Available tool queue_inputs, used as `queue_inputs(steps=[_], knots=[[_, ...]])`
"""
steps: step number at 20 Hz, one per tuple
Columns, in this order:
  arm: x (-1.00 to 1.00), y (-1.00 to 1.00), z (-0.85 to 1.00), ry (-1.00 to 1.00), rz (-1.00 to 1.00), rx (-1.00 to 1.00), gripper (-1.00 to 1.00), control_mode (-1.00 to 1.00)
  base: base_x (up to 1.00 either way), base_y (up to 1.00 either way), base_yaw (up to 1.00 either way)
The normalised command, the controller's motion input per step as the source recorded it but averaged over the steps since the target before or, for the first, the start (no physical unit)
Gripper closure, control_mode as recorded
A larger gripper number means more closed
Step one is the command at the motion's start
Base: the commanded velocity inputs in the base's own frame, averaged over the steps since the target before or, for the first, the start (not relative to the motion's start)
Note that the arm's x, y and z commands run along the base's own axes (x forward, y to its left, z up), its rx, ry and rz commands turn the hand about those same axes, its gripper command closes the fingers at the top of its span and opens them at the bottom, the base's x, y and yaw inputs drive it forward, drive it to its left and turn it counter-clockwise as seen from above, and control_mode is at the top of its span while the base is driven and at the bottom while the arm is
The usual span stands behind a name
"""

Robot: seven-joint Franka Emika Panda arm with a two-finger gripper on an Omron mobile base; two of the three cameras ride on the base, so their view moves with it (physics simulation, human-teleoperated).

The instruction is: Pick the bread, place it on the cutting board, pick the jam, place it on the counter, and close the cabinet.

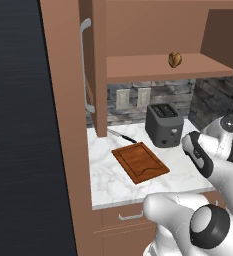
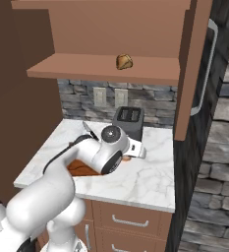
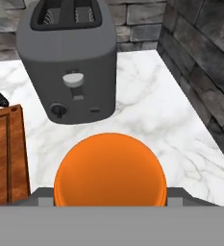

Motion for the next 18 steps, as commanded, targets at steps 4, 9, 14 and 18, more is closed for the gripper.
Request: queue_inputs(steps=[4,9,14,18], knots=[[0.0,-0.11,-0.26,-0.01,-0.04,0.0,1.0,-1.0,0.0,0.0,0.0],[0.0,-0.11,-0.25,-0.01,-0.04,0.0,1.0,-1.0,0.0,0.0,0.0],[0.0,-0.08,-0.21,0.0,-0.03,0.0,1.0,-1.0,0.0,0.0,0.0],[0.0,-0.06,-0.22,0.0,-0.03,0.0,1.0,-1.0,0.0,0.0,0.0]])
